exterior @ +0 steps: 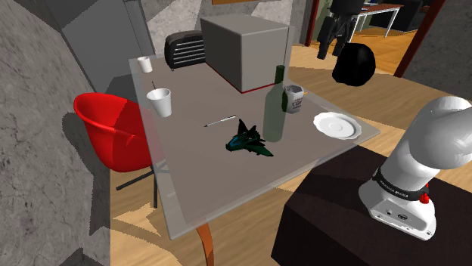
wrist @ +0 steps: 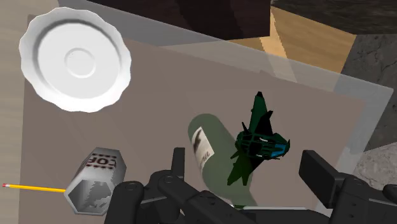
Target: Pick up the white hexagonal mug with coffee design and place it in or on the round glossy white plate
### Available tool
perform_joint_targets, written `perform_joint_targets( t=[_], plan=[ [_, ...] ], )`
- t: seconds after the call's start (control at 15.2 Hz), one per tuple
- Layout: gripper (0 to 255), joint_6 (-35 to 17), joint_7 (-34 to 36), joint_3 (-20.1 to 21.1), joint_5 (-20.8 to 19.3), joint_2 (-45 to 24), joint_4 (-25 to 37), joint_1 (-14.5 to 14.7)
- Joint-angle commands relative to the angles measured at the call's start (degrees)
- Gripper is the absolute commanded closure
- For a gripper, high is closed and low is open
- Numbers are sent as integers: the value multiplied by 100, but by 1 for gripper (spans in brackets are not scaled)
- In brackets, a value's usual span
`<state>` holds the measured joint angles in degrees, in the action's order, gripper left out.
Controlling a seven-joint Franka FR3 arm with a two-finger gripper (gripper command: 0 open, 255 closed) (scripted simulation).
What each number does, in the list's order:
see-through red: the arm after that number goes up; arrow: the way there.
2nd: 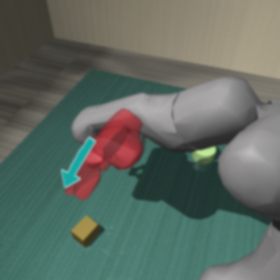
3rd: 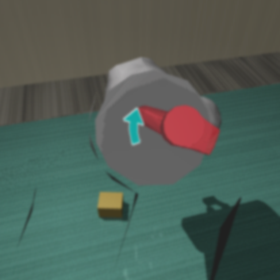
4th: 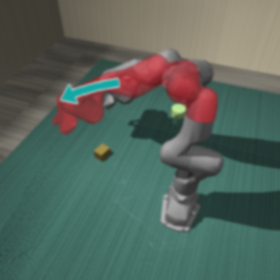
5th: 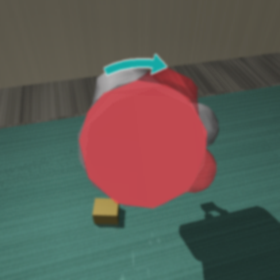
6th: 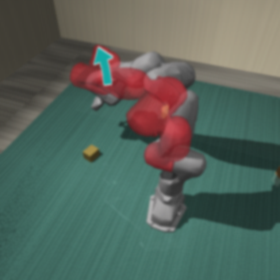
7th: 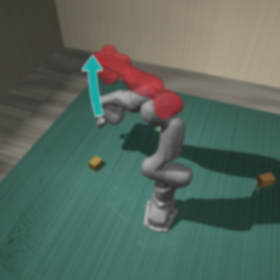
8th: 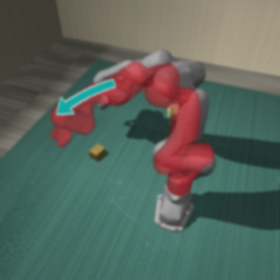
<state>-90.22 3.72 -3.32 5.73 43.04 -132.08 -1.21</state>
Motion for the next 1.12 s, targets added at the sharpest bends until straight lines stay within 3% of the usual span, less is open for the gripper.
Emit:
perform_joint_targets(
  t=[0.0, 0.53, 1.06],
  plan=[
    [0, 0, 0, 0, 0, 0, 0, 0],
    [0, -1452, -356, -302, -263, -947, -443, -182],
    [0, -2824, -700, -637, -368, -2281, -402, -318]
  ],
)
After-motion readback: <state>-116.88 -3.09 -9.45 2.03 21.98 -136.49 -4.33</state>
